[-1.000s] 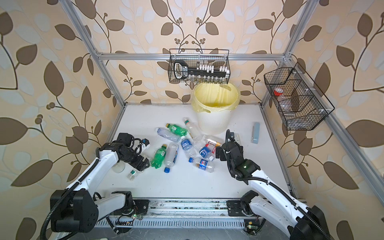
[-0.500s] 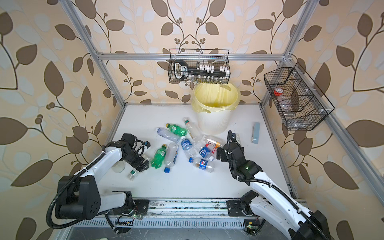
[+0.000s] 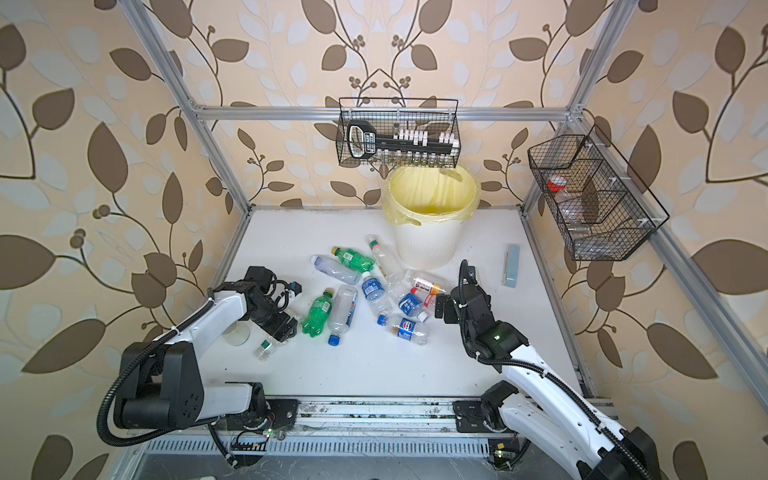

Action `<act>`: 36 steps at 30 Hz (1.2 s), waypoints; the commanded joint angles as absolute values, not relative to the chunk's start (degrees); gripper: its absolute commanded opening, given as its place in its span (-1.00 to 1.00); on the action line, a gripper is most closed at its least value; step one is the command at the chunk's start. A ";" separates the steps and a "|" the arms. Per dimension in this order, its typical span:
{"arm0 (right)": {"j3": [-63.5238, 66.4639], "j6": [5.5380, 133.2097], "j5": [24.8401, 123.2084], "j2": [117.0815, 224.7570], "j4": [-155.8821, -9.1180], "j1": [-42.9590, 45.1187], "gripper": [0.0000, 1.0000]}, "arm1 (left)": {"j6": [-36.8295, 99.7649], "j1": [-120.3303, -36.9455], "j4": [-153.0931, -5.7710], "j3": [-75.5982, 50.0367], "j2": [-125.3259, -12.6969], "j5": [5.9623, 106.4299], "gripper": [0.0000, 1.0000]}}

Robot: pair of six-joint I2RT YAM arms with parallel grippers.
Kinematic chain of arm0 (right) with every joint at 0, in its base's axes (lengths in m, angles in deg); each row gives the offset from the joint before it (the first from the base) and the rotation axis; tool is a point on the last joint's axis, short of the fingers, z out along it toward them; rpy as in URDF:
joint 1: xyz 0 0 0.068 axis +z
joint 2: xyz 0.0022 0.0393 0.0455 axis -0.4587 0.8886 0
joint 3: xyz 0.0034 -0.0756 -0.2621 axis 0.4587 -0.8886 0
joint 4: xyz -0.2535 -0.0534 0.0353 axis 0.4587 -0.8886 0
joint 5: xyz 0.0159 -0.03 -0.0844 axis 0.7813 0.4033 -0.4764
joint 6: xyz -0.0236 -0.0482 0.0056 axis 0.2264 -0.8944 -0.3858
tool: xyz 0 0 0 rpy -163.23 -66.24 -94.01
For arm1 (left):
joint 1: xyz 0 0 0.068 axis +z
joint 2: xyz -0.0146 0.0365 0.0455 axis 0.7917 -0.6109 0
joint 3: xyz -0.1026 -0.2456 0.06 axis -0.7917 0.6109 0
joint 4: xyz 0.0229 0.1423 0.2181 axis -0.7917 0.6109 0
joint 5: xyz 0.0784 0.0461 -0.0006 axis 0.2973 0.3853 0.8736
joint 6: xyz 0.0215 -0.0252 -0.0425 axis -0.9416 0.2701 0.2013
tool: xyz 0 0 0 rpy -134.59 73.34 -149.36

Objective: Throw the plastic bottles in the bin
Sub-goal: 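Close left gripper on the clear empty bottle while right gripper hovers over bottles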

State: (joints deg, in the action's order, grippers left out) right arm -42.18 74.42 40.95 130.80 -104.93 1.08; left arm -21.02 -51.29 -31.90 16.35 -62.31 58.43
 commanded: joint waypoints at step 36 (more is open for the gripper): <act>-43.71 77.92 47.78 128.10 -105.24 -4.71 1.00 | -7.82 -51.67 -10.70 -18.20 -61.49 42.30 0.06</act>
